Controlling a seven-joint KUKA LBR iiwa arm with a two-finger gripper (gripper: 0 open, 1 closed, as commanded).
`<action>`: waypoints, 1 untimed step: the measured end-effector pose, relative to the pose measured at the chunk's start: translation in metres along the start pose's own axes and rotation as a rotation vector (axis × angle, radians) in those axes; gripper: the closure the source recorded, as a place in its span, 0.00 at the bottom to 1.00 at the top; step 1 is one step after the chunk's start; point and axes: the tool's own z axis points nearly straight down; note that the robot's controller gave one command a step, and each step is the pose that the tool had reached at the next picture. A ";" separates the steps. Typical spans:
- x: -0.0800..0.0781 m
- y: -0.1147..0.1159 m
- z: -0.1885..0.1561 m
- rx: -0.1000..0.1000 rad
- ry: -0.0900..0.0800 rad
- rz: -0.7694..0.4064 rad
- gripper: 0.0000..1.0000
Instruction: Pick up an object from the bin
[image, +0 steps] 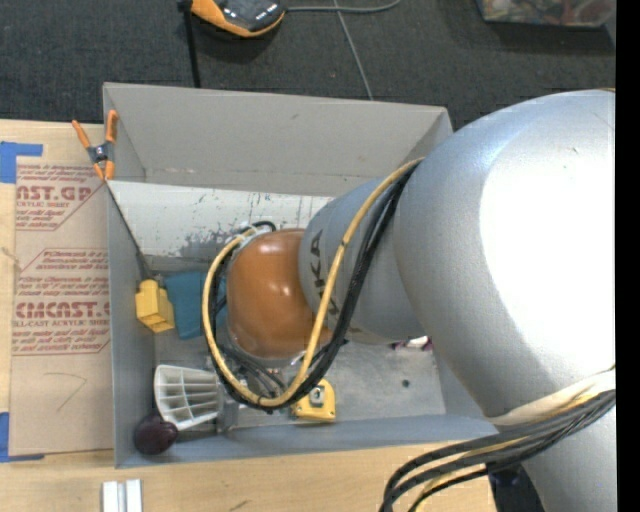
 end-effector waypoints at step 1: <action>0.000 0.000 0.000 0.000 0.000 0.000 1.00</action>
Offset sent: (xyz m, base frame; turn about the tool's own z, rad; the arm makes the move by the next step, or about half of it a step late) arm 0.0000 0.0000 0.0802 0.0000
